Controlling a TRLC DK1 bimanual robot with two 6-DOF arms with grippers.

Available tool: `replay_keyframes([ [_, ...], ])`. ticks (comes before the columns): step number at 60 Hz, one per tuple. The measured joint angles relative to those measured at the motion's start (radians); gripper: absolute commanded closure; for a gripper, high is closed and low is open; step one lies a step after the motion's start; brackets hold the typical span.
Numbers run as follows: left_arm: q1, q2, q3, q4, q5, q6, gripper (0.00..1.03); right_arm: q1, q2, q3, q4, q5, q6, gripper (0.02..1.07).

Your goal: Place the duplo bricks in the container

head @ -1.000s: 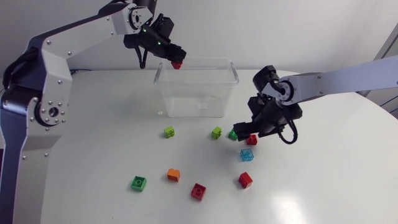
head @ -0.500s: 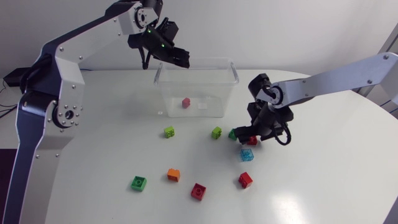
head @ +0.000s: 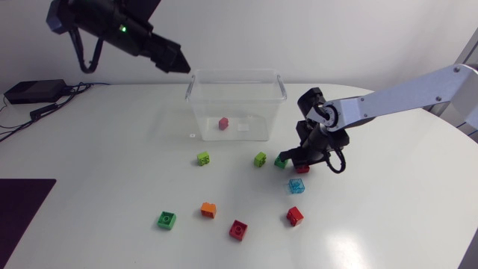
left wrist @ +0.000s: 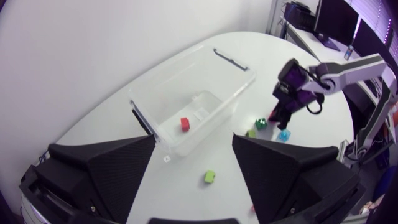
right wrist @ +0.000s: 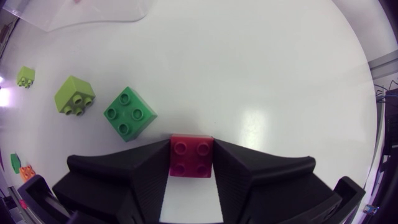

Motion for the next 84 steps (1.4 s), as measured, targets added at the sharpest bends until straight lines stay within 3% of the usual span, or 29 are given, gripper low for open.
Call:
replay_keyframes([
  [11, -0.004, -0.088, -0.299, 0.035, 0.000, 0.093, 0.18, 0.015, -0.060, -0.050, 0.003, 0.002, 0.000, 0.81],
  [24, -0.013, -0.085, -0.500, 0.141, 0.000, 0.165, 0.18, 0.033, -0.230, -0.055, -0.063, 0.003, -0.004, 0.81],
  [38, -0.024, 0.006, -0.518, 0.270, 0.016, 0.198, 0.18, 0.081, -0.335, 0.023, -0.147, 0.004, -0.004, 0.81],
  [58, -0.059, 0.177, -0.522, 0.375, 0.030, 0.204, 0.18, 0.111, -0.351, 0.200, -0.183, 0.003, -0.004, 0.81],
  [74, -0.059, 0.296, -0.522, 0.446, 0.031, 0.204, 0.21, 0.124, -0.321, 0.275, -0.132, 0.003, -0.004, 0.81],
  [84, -0.059, 0.329, -0.521, 0.461, 0.045, 0.204, 0.32, 0.124, -0.258, 0.308, -0.087, 0.002, -0.004, 0.81],
])
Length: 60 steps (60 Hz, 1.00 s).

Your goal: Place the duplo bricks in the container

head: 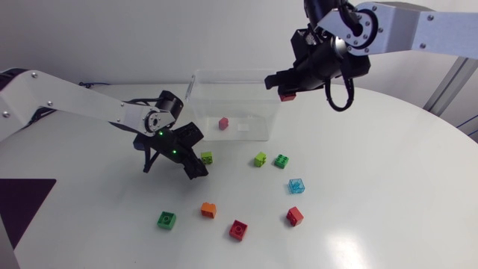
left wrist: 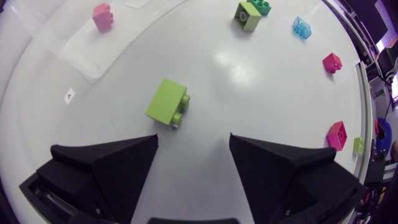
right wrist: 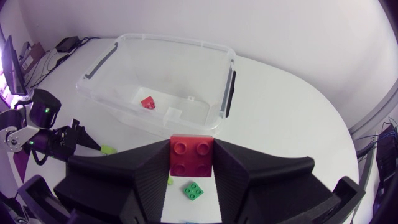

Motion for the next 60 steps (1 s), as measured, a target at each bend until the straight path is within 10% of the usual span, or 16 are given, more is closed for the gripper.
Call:
replay_keyframes([
  [53, -0.010, 0.031, 0.014, 0.064, 0.035, 0.000, 0.38, 0.000, 0.206, 0.219, 0.084, 0.002, -0.048, 0.79],
  [60, -0.010, 0.030, 0.013, 0.072, 0.035, 0.000, 0.38, -0.001, 0.243, 0.252, 0.084, 0.011, -0.053, 0.28],
])
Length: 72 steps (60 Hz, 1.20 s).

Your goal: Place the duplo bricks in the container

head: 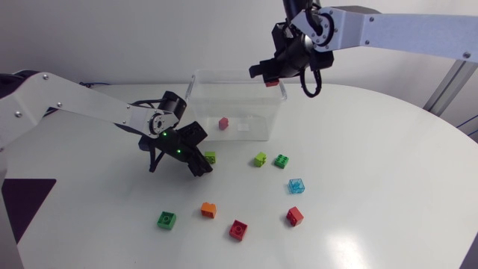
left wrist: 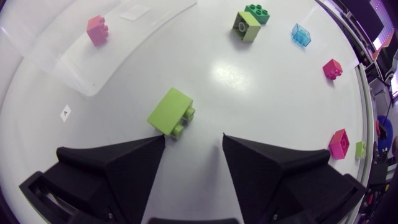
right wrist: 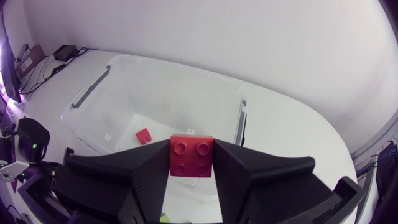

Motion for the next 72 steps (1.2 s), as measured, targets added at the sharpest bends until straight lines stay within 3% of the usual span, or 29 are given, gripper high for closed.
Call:
replay_keyframes([
  [2, 0.000, -0.002, 0.000, 0.009, 0.000, 0.000, 0.38, 0.000, 0.015, 0.013, 0.000, 0.008, 0.000, 0.12],
  [4, 0.000, -0.005, 0.000, 0.016, 0.000, 0.000, 0.38, 0.000, 0.030, 0.024, 0.000, 0.010, 0.000, 0.07],
  [20, -0.001, -0.016, 0.000, 0.057, 0.003, 0.000, 0.38, 0.000, 0.041, 0.026, -0.003, 0.013, -0.004, 0.07],
  [43, -0.050, 0.048, 0.061, 0.075, -0.002, -0.022, 0.39, -0.001, -0.100, -0.155, 0.024, 0.013, -0.009, 0.07],
  [44, -0.051, 0.052, 0.065, 0.075, -0.002, -0.024, 0.39, -0.002, -0.105, -0.161, 0.026, 0.013, -0.011, 0.07],
  [47, -0.056, 0.060, 0.070, 0.076, -0.005, -0.031, 0.54, -0.004, -0.118, -0.180, 0.029, 0.013, -0.016, 0.07],
  [49, -0.058, 0.064, 0.071, 0.077, -0.005, -0.031, 0.69, -0.006, -0.126, -0.191, 0.031, 0.013, -0.018, 0.07],
  [72, -0.038, 0.043, 0.043, 0.066, -0.009, -0.027, 0.74, -0.020, -0.258, -0.359, 0.053, 0.008, -0.030, 0.07],
])
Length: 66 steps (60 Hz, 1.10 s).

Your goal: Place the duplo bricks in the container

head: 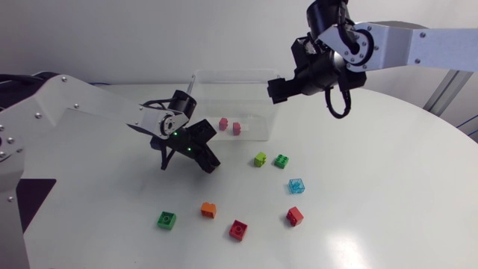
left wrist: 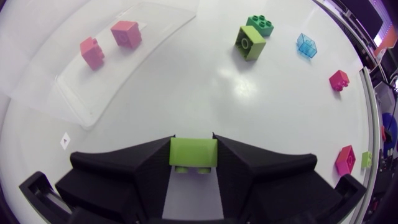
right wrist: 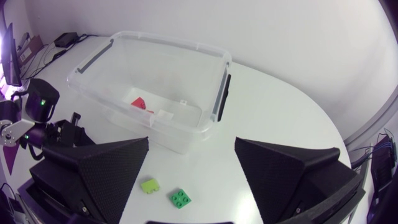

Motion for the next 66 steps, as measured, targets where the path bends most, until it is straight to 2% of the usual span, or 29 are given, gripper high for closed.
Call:
replay_keyframes([
  [18, 0.025, -0.248, -0.064, -0.115, 0.000, 0.007, 0.74, 0.074, -0.182, -0.203, -0.006, 0.000, -0.023, 0.07],
  [30, 0.031, -0.401, 0.007, -0.182, 0.002, -0.009, 0.74, 0.157, -0.242, -0.292, -0.008, 0.000, -0.057, 0.07],
  [44, 0.059, -0.354, 0.216, -0.183, 0.012, -0.072, 0.73, 0.203, -0.204, -0.351, 0.018, -0.043, -0.105, 0.07],
  [66, 0.078, -0.072, 0.539, -0.146, 0.012, -0.168, 0.72, 0.174, -0.006, -0.351, 0.145, -0.084, -0.157, 0.07],
])
